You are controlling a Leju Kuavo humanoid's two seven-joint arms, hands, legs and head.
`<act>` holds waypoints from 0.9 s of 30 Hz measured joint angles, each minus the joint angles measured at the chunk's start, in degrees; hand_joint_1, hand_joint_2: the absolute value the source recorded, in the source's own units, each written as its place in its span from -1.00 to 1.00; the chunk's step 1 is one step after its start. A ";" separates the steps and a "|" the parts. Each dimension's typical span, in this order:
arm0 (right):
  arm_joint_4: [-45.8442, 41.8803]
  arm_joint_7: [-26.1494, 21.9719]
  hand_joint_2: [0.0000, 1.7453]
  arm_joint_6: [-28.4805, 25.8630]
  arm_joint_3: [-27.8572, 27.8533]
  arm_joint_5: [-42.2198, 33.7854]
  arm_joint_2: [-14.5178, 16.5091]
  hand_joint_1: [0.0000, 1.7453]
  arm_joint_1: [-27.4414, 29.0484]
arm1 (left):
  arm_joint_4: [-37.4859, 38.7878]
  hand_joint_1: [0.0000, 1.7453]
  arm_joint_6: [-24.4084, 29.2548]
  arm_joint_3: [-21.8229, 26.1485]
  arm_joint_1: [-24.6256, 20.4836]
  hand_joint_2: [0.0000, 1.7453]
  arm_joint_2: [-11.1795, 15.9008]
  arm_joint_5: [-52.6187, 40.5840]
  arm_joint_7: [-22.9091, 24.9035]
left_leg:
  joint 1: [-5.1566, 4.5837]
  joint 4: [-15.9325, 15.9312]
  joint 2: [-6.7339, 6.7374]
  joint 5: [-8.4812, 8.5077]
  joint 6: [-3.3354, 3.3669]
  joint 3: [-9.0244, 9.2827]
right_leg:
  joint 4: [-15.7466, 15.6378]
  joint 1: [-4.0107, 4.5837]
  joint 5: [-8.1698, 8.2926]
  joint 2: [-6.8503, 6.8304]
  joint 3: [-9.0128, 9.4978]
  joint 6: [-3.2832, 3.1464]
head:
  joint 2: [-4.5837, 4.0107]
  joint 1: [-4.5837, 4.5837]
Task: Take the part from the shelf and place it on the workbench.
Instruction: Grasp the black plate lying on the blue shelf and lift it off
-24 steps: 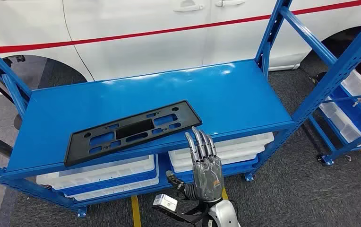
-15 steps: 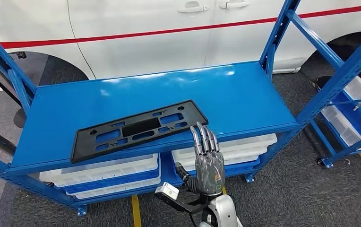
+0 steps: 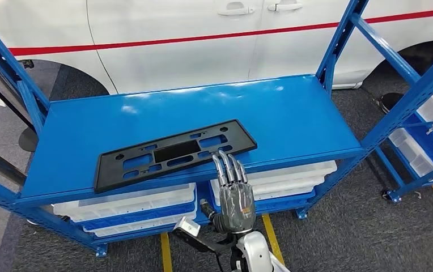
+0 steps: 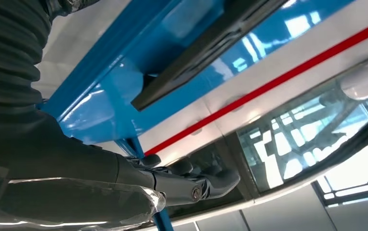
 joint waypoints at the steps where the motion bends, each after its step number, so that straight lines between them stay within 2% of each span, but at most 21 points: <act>1: 0.47 0.69 1.00 0.00 0.87 0.01 -0.28 -1.00 -0.38 | 0.00 -1.00 -0.14 0.07 -0.06 -1.00 0.04 -0.02 0.02 | 0.06 -0.05 0.00 0.07 -0.33 -0.05 | -0.31 0.09 0.18 -0.03 -0.07 -0.02 | -0.01 0.02; 3: 1.45 1.90 1.00 0.00 2.58 0.01 -0.69 -1.00 -1.09 | 0.00 -1.00 -0.48 0.25 -0.13 -1.00 0.19 -0.06 0.04 | 0.12 0.50 0.06 -0.48 -0.89 -0.20 | -1.01 -0.31 0.57 -0.15 0.25 -0.31 | -0.01 0.01; 4: 1.97 2.23 1.00 0.00 3.45 0.01 -0.79 -1.00 -1.44 | 0.00 -1.00 -0.68 0.33 -0.19 -1.00 0.25 -0.09 0.04 | 0.11 1.95 0.10 -1.50 -1.17 -0.79 | -1.41 -0.57 0.76 -0.24 0.44 -0.52 | 0.00 -0.01; 5: 2.48 2.40 1.00 0.00 4.27 0.01 -0.81 -1.00 -1.70 | 0.00 -1.00 -0.85 0.38 -0.25 -1.00 0.31 -0.11 0.05 | 0.19 4.59 0.13 -3.09 -1.44 -1.97 | -1.67 -0.79 0.89 -0.38 0.59 -0.69 | 0.01 -0.02; 7: 3.44 2.23 1.00 0.00 5.57 0.01 -0.82 -1.00 -1.99 | 0.00 -1.00 -1.14 0.50 -0.31 -1.00 0.32 -0.14 0.19 | 0.43 11.97 0.16 -6.59 -2.00 -5.46 | -1.71 -0.81 0.90 -0.58 0.55 -0.89 | 0.01 -0.04; 8: 3.89 2.09 1.00 0.00 6.05 0.01 -0.80 -1.00 -2.02 | 0.01 -1.00 -1.22 0.61 -0.29 -1.00 0.33 -0.14 0.30 | 0.57 14.74 0.16 -7.42 -2.23 -6.80 | -1.67 -0.82 0.87 -0.65 0.53 -0.88 | 0.01 -0.04; 9: 4.29 1.95 1.00 0.00 6.42 0.01 -0.78 -1.00 -2.02 | 0.01 -1.00 -1.26 0.72 -0.26 -1.00 0.34 -0.13 0.42 | 0.69 15.47 0.16 -7.07 -2.41 -7.18 | -1.61 -0.86 0.82 -0.69 0.54 -0.83 | 0.01 -0.04; 10: 4.64 1.86 1.00 0.00 6.73 0.01 -0.75 -1.00 -2.02 | 0.02 -1.00 -1.28 0.81 -0.23 -1.00 0.38 -0.13 0.50 | 0.80 13.87 0.18 -5.63 -2.53 -6.43 | -1.51 -0.93 0.74 -0.69 0.59 -0.70 | 0.01 -0.04; 12: 5.11 1.65 1.00 0.00 7.19 0.01 -0.67 -1.00 -2.09 | 0.02 -1.00 -1.31 0.88 -0.25 -1.00 0.44 -0.13 0.56 | 1.00 6.23 0.26 -1.80 -2.68 -2.70 | -1.13 -1.08 0.40 -0.68 0.67 -0.25 | 0.01 -0.04; 13: 5.28 1.35 1.00 0.00 7.32 0.01 -0.62 -1.00 -2.18 | 0.03 -1.00 -1.33 0.89 -0.30 -1.00 0.46 -0.13 0.57 | 0.95 2.94 0.24 -0.68 -2.53 -1.11 | -0.80 -1.03 0.19 -0.66 0.60 0.06 | 0.01 -0.03; 14: 5.45 0.91 1.00 0.00 7.40 0.01 -0.55 -1.00 -2.27 | 0.03 -1.00 -1.37 0.90 -0.34 -1.00 0.46 -0.13 0.59 | 0.88 0.93 0.21 -0.23 -2.27 -0.17 | -0.54 -0.92 0.04 -0.65 0.49 0.35 | 0.01 -0.03; 17: 5.78 -0.64 1.00 0.00 7.37 0.01 -0.37 -1.00 -2.41 | 0.06 -1.00 -1.56 0.97 -0.35 -1.00 0.44 -0.15 0.80 | 0.64 0.14 0.12 -0.27 -1.06 0.10 | -0.39 -0.78 -0.07 -0.57 0.37 1.17 | 0.01 -0.02; 19: 5.83 -1.57 1.00 0.00 7.26 0.01 -0.28 -1.00 -2.44 | 0.07 -1.00 -1.73 1.02 -0.34 -1.00 0.43 -0.17 0.95 | 0.71 -0.13 0.15 -0.08 -0.27 0.21 | 1.16 -1.01 -1.29 -0.43 -0.17 1.75 | 0.01 -0.01; 20: 5.83 -1.92 1.00 0.00 7.20 0.01 -0.25 -1.00 -2.45 | 0.07 -1.00 -1.79 1.05 -0.35 -1.00 0.43 -0.19 0.97 | 0.78 -0.26 0.17 0.00 0.09 0.25 | 3.50 -1.10 -2.75 -0.36 -1.19 2.00 | 0.01 0.00; 22: 5.95 -2.17 1.00 -0.01 7.12 0.01 -0.23 -1.00 -2.42 | 0.07 -1.00 -1.83 1.14 -0.37 -1.00 0.45 -0.20 0.98 | 0.68 -0.26 0.19 -0.05 0.48 0.20 | 10.97 -1.16 -6.37 -0.31 -4.76 2.29 | 0.01 -0.01; 23: 6.06 -2.19 1.00 -0.02 7.10 0.01 -0.23 -1.00 -2.39 | 0.07 -1.00 -1.84 1.20 -0.36 -1.00 0.46 -0.21 0.98 | 0.59 -0.26 0.19 -0.08 0.55 0.20 | 14.34 -1.16 -7.48 -0.31 -6.51 2.34 | 0.00 -0.01; 24: 6.19 -2.22 1.00 -0.02 7.06 0.01 -0.23 -1.00 -2.35 | 0.07 -1.00 -1.86 1.23 -0.35 -1.00 0.48 -0.22 1.00 | 0.49 -0.25 0.17 -0.12 0.59 0.24 | 16.01 -1.15 -7.51 -0.31 -7.50 2.28 | 0.00 -0.01; 25: 6.29 -2.29 1.00 -0.02 7.02 0.01 -0.23 -1.00 -2.33 | 0.07 -1.00 -1.88 1.27 -0.35 -1.00 0.49 -0.25 1.02 | 0.39 -0.25 0.13 -0.17 0.61 0.35 | 15.36 -1.12 -6.34 -0.30 -7.35 2.10 | 0.00 0.00; 26: 6.35 -2.50 1.00 -0.01 6.93 0.01 -0.18 -1.00 -2.32 | 0.07 -1.00 -1.90 1.28 -0.35 -1.00 0.49 -0.30 1.03 | 0.30 -0.25 0.08 -0.25 0.60 0.53 | 12.40 -1.04 -4.26 -0.28 -6.07 1.78 | 0.00 0.00; 27: 6.37 -2.81 1.00 -0.01 6.76 0.01 -0.08 -1.00 -2.32 | 0.07 -1.00 -1.91 1.29 -0.34 -1.00 0.46 -0.38 1.04 | 0.26 -0.25 0.03 -0.35 0.56 0.70 | 8.11 -0.84 -2.08 -0.23 -4.15 1.27 | 0.00 0.00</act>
